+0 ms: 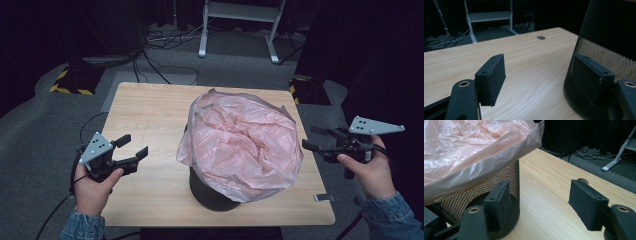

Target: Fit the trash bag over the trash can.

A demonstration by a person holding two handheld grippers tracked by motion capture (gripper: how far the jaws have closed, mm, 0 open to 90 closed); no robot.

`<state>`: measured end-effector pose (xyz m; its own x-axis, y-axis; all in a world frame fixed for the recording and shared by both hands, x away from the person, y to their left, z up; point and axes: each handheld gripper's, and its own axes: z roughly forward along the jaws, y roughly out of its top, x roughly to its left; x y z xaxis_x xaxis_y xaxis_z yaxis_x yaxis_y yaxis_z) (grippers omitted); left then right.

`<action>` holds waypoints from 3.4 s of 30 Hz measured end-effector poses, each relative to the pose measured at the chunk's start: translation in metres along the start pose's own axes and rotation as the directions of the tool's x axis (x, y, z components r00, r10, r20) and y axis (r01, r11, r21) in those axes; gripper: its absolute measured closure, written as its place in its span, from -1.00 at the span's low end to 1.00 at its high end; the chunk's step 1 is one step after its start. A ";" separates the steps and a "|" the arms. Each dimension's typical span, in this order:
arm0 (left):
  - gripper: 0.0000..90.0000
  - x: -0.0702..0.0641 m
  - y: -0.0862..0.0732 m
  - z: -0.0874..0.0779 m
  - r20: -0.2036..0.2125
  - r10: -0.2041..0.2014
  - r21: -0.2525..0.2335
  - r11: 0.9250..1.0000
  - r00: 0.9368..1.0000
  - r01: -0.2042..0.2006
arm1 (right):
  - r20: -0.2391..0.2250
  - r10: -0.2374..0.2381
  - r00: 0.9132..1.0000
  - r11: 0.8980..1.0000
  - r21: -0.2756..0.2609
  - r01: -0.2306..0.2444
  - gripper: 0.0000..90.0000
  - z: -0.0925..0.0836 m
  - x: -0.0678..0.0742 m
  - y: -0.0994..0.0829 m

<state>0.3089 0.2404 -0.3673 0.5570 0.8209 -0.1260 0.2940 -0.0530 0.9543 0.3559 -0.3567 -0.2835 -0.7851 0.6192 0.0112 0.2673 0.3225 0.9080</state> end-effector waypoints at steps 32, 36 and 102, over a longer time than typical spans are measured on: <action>-0.39 -0.041 0.091 0.017 0.093 0.068 -0.040 0.997 0.993 -0.065 | 0.013 -0.003 1.000 1.000 -0.003 0.003 -0.26 -0.001 0.012 0.000; -0.39 -0.047 0.098 0.022 0.110 0.076 -0.033 0.997 0.991 -0.073 | 0.024 -0.003 1.000 1.000 0.000 0.003 -0.26 -0.004 0.015 -0.001; 0.92 -0.070 0.116 0.050 0.259 0.130 0.089 0.984 0.957 -0.157 | 0.011 0.022 1.000 0.997 -0.071 -0.021 -0.32 0.014 0.029 0.032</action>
<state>0.3423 0.1483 -0.2611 0.7721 0.6320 -0.0671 0.2710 -0.2320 0.9342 0.3494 -0.3179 -0.2598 -0.7725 0.6344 0.0267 0.2440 0.2578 0.9349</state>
